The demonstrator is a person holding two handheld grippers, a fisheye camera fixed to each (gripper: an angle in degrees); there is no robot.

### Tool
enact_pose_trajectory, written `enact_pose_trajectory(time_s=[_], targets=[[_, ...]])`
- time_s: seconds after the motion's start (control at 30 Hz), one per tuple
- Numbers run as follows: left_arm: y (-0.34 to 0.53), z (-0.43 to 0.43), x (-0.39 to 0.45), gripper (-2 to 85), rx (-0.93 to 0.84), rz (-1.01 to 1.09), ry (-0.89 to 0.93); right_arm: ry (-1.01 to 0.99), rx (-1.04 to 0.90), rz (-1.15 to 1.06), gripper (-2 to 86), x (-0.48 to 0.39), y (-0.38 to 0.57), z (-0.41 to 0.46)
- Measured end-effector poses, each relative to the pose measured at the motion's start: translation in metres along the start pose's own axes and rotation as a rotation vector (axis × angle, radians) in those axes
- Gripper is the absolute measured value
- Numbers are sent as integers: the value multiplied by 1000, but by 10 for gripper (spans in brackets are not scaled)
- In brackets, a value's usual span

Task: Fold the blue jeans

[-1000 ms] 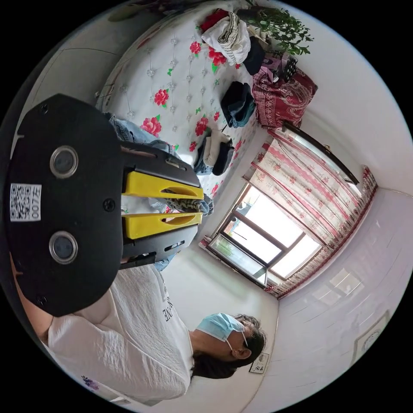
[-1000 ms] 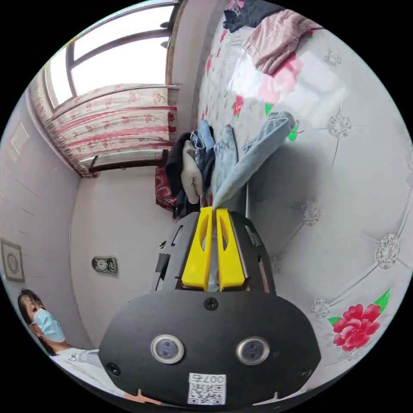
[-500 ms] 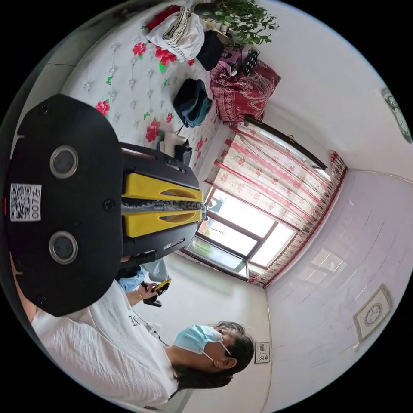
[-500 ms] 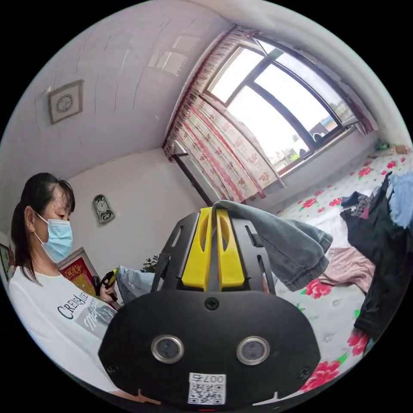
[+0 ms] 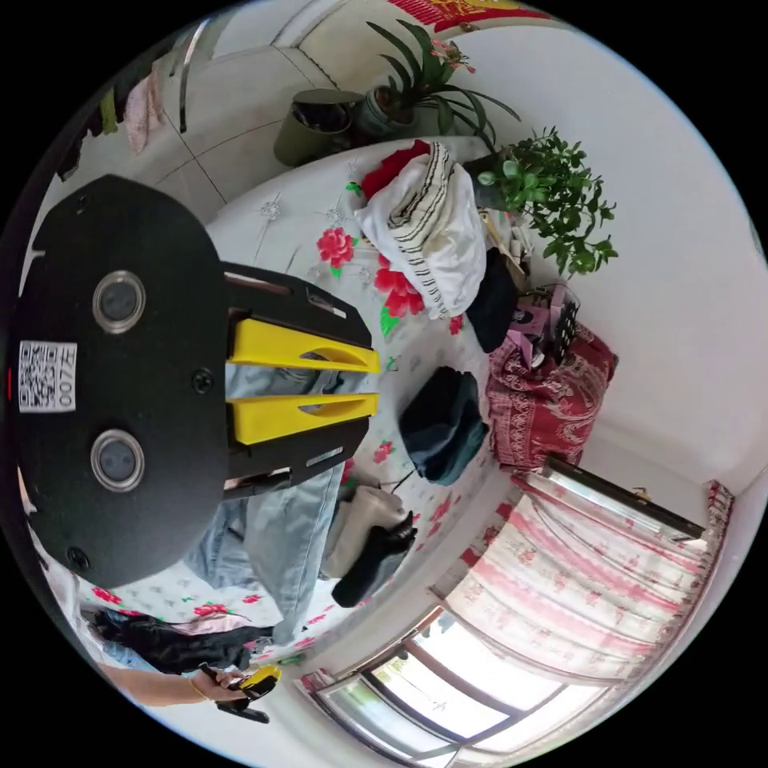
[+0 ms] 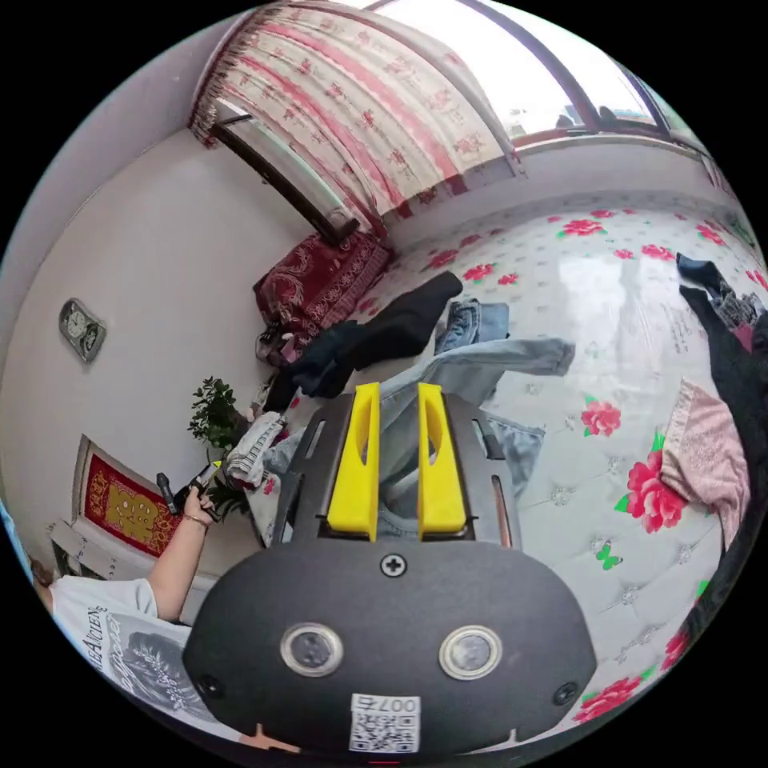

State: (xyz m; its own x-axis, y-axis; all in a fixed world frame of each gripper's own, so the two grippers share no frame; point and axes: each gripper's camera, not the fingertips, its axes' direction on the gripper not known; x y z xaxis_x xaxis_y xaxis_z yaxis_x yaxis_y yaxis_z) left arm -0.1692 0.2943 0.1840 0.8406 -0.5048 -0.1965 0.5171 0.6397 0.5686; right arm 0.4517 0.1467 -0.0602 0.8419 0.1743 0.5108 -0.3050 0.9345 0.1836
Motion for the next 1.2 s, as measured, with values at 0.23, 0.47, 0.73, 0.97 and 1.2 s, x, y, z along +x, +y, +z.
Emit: enact_pose_trajectory(time_s=[0.23, 0.47, 0.73, 0.97, 1.2], targets=[[81, 63, -3, 57, -342, 50, -32, 102, -144, 393, 57, 120, 57, 93], [86, 102, 7, 3, -474, 98, -139, 121, -152, 453, 61, 134, 32, 150], [70, 104, 38, -9, -464, 211, -222, -143, 14, 425, 2, 117, 26, 140], [53, 103, 52, -10, -485, 201, -238, 92, 368, -6, -2, -60, 87, -31], [39, 104, 61, -9, -503, 210, -238, 456, 250, -287, 7, -174, 53, -36]])
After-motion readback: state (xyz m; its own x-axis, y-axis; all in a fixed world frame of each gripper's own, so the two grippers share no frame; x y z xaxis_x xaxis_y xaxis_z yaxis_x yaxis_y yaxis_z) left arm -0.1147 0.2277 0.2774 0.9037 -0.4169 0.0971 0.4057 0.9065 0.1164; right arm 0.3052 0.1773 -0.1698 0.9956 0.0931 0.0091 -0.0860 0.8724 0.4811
